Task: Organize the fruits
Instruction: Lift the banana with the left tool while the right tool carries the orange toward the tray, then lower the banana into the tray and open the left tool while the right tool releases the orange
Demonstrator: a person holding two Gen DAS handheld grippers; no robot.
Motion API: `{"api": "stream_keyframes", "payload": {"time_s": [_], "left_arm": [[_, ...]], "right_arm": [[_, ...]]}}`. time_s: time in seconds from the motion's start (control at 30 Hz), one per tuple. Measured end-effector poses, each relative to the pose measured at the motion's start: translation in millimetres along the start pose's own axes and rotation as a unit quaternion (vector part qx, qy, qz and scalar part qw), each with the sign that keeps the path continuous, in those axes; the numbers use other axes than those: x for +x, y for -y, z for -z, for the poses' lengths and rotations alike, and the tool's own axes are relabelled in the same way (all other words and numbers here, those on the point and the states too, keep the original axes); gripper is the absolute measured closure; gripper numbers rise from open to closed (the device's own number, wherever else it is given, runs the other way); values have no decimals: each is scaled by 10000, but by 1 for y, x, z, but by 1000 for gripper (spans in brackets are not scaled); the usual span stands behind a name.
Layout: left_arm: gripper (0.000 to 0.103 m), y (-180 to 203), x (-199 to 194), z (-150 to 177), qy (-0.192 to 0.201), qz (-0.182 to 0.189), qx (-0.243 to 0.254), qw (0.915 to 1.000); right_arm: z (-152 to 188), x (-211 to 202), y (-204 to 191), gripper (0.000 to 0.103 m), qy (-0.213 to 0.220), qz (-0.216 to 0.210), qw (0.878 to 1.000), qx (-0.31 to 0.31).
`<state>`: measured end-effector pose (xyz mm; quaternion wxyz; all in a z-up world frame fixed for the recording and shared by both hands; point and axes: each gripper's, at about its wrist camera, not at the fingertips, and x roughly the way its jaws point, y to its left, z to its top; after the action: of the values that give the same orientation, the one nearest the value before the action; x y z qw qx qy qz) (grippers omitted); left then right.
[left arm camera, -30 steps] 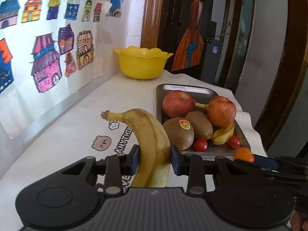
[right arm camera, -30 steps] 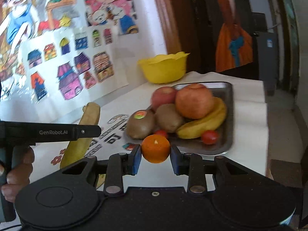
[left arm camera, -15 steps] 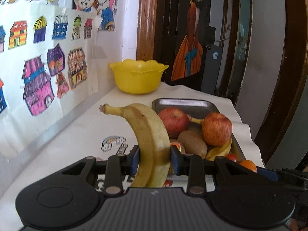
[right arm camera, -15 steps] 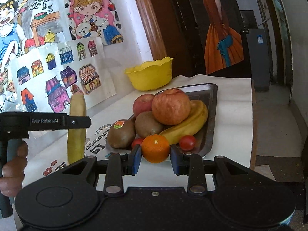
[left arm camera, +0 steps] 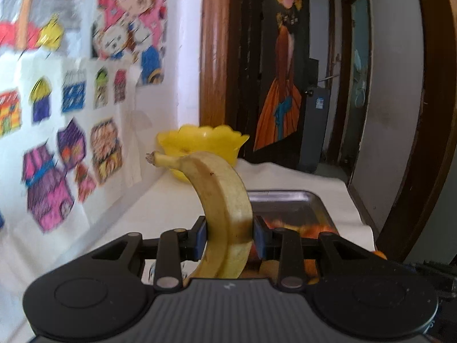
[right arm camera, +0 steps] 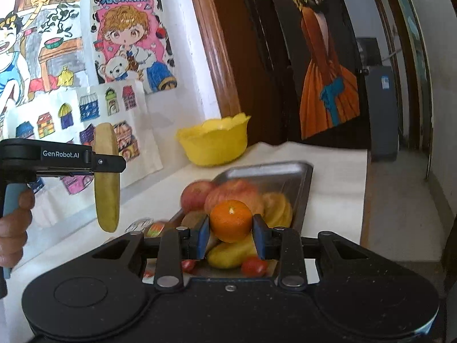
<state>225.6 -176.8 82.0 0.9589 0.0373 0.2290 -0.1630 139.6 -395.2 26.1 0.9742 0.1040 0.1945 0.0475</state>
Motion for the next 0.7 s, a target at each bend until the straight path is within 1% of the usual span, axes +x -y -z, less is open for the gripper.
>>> {"api": "stream_keyframes", "payload": {"time_s": [0.17,0.37,0.43,0.57,0.7], "left_arm": [[66,21,22,-16,29,205,253,9995],[66,41,65,-19,-166,523,285,9981],[66,46,80,-18,-277,595,361,9972],[66,50,108,-15,-472,627,450,9959],[66,51,127,-12,-587,661,434,9951]], "right_arm": [[-25,20,15,69,136,163,9994,-259],[-47,61,34,69,93,236,9987,-440],[-51,80,41,69,8,181,9991,-394],[-51,113,54,69,-256,-7,9997,-49],[-49,132,56,69,-389,16,9992,-72]]}}
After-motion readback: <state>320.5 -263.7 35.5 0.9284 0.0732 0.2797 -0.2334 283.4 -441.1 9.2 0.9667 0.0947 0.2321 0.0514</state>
